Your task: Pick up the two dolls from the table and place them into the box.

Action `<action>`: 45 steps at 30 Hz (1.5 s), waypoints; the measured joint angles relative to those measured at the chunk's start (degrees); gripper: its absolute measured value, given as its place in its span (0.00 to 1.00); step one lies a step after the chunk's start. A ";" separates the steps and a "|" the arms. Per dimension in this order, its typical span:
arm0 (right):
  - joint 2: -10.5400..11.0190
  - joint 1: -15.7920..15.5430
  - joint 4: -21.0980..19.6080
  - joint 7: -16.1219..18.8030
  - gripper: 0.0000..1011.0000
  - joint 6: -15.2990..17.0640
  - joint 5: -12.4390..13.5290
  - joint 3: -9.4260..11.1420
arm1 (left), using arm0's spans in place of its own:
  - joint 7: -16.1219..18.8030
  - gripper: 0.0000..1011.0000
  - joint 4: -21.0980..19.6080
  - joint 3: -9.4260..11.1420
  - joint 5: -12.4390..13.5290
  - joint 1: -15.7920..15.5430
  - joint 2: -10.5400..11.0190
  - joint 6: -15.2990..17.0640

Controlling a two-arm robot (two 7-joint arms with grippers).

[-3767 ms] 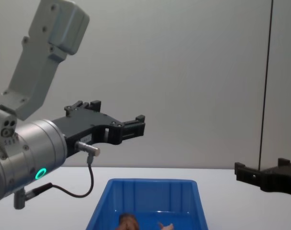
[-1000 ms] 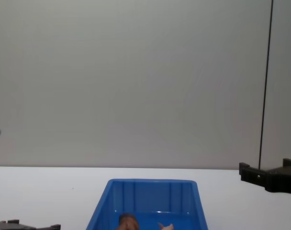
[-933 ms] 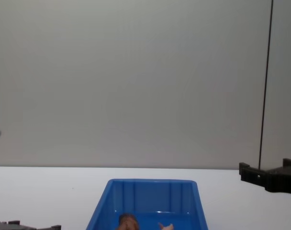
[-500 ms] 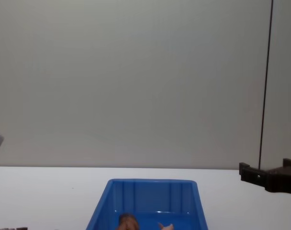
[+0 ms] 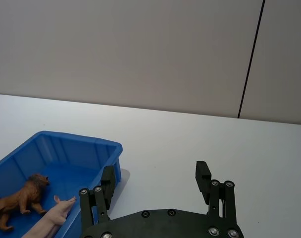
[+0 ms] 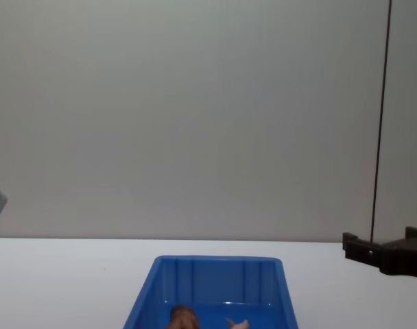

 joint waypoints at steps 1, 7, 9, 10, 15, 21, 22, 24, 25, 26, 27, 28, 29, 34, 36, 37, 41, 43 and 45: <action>0.00 0.00 0.00 0.00 0.99 0.00 0.00 0.00 | 0.03 0.29 -0.09 0.00 0.00 0.02 -0.01 0.02; 0.00 0.00 0.00 0.00 0.99 0.00 0.00 0.00 | 0.11 0.24 -0.75 0.00 0.62 0.00 -0.12 0.02; 0.00 0.00 0.00 0.00 0.99 0.00 0.00 0.00 | 0.10 0.23 -0.98 0.00 0.93 -0.06 -0.15 -0.10; 0.00 0.00 0.00 0.00 0.99 0.00 0.00 0.00 | 0.06 0.22 -1.21 0.00 1.19 -0.13 -0.18 -0.24; 0.00 0.00 0.00 0.00 0.99 0.00 0.00 0.00 | -0.33 0.19 -2.22 -0.01 2.26 -0.38 -0.20 -0.83; 0.00 0.00 0.00 0.00 0.99 0.00 0.00 0.00 | -1.51 0.16 -4.46 -0.23 4.37 -1.08 -0.11 -1.95; 0.00 0.00 0.00 0.00 0.99 0.00 0.00 0.00 | -1.51 0.15 -4.46 -0.23 4.37 -1.08 -0.11 -1.95; 0.00 0.00 0.00 0.00 0.99 0.00 0.00 0.00 | -2.33 0.14 -5.20 -0.30 5.13 -1.44 -0.09 -2.54; 0.00 0.00 0.00 0.00 0.99 0.00 0.00 0.00 | -2.63 0.14 -5.39 -0.31 5.35 -1.56 -0.09 -2.73; 0.00 0.00 0.00 0.00 0.99 0.00 0.00 0.00 | -3.32 0.13 -5.76 -0.36 5.76 -1.85 -0.09 -3.16; 0.00 0.00 0.00 0.00 0.99 0.00 0.00 0.00 | -3.80 0.12 -5.89 -0.38 5.99 -1.99 -0.10 -3.47; 0.00 0.00 0.00 0.00 0.99 0.00 0.00 0.00 | -4.57 0.11 -6.11 -0.40 6.33 -2.27 -0.14 -3.97; 0.00 0.00 0.00 0.00 0.99 0.00 0.00 0.00 | -4.57 0.11 -6.11 -0.40 6.33 -2.27 -0.14 -3.97; 0.00 0.00 0.00 0.00 0.99 0.00 0.00 0.00 | -8.54 0.08 -6.39 -0.44 7.10 -3.48 -0.46 -6.34; 0.00 0.00 0.00 0.00 0.99 0.00 0.00 0.00 | -9.80 0.08 -6.35 -0.44 7.15 -3.78 -0.58 -7.05; 0.00 0.00 0.00 0.00 0.99 0.00 0.00 0.00 | -10.40 0.08 -6.28 -0.44 7.15 -3.93 -0.65 -7.37; 0.00 0.00 0.00 0.00 0.99 0.00 0.00 0.00 | -13.49 0.08 -5.64 -0.39 7.08 -4.71 -1.05 -9.02; 0.00 0.00 0.00 0.00 0.99 0.00 0.00 0.00 | -15.40 0.08 -5.08 -0.30 6.85 -5.20 -1.32 -9.91; 0.00 0.00 0.00 0.00 0.99 0.00 0.00 0.00 | -17.50 0.08 -4.47 -0.21 6.48 -5.69 -1.59 -10.88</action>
